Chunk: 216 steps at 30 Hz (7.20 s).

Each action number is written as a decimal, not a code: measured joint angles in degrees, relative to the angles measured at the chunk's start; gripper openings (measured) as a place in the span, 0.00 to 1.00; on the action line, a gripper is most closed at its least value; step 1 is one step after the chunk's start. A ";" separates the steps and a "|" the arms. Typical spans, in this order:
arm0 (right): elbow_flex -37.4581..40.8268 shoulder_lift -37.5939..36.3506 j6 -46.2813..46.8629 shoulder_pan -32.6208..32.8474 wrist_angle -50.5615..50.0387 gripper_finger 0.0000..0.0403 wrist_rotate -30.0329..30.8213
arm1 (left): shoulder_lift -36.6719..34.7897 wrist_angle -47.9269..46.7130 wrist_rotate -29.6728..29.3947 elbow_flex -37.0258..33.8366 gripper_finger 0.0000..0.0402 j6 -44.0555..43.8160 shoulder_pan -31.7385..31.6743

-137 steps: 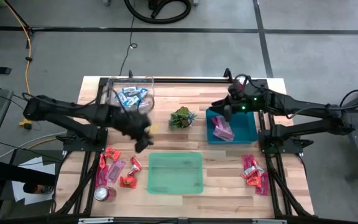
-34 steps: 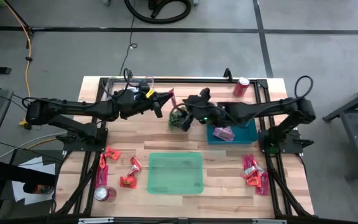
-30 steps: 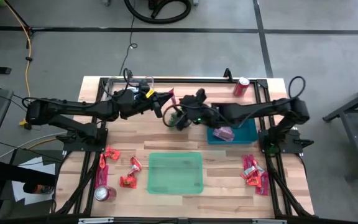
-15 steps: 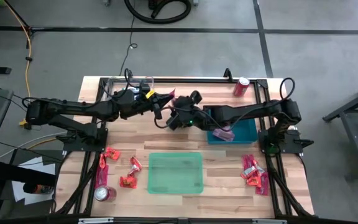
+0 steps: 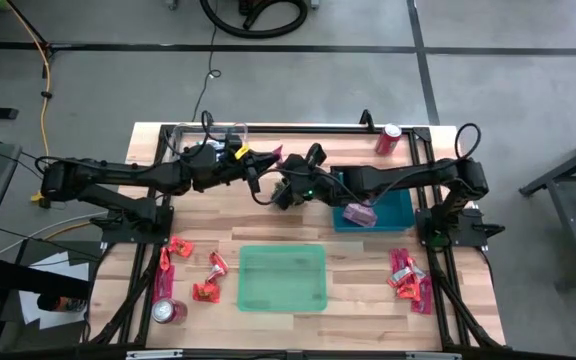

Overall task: Sort candy
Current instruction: Put the red candy into the blue bin

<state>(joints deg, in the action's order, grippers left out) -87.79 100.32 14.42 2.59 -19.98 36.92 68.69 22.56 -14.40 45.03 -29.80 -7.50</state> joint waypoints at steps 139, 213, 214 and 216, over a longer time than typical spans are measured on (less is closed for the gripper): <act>36.58 -43.09 23.01 19.27 -3.35 0.00 4.48 | -14.69 -38.16 -3.79 -0.06 0.50 -6.09 -2.54; 46.57 -37.80 31.54 -23.65 -34.36 0.44 -30.77 | -14.68 -37.87 -4.24 -0.06 0.50 -7.04 -2.52; 45.26 -38.42 29.80 -22.81 -33.97 0.45 -32.63 | -14.68 -37.87 -4.24 -0.06 0.50 -7.04 -2.52; 42.40 -39.87 26.98 -20.66 -33.58 0.46 -36.68 | -14.68 -37.87 -4.24 -0.06 0.50 -7.04 -2.52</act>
<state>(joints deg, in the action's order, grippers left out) -45.39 60.46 41.39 -18.07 -53.56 0.24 54.02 -15.31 -18.63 44.97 -36.84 -10.02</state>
